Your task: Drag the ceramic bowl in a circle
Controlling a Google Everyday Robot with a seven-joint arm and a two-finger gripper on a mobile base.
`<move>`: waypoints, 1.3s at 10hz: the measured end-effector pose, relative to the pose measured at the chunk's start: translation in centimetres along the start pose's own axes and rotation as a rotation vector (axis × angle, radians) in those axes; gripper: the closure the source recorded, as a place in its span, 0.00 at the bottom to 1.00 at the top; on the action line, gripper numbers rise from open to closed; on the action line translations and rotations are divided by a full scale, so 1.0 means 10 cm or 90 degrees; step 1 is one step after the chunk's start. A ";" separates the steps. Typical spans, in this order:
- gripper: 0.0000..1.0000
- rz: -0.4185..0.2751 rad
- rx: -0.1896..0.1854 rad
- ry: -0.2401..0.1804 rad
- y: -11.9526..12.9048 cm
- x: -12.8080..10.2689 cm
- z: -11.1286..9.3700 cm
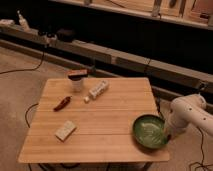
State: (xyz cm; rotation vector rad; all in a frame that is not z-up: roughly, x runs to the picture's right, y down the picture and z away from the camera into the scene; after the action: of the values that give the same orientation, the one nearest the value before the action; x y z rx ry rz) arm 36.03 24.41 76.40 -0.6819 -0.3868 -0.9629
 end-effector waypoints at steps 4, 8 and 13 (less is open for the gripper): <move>1.00 0.011 0.011 0.056 -0.48 0.70 -0.13; 1.00 -0.033 0.024 0.073 -1.21 0.90 -0.09; 1.00 -0.229 0.041 0.054 -2.42 0.00 0.09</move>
State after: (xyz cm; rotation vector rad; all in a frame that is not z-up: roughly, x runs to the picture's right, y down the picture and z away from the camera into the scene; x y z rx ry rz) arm 15.46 15.63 85.72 -0.5189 -0.4728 -1.3100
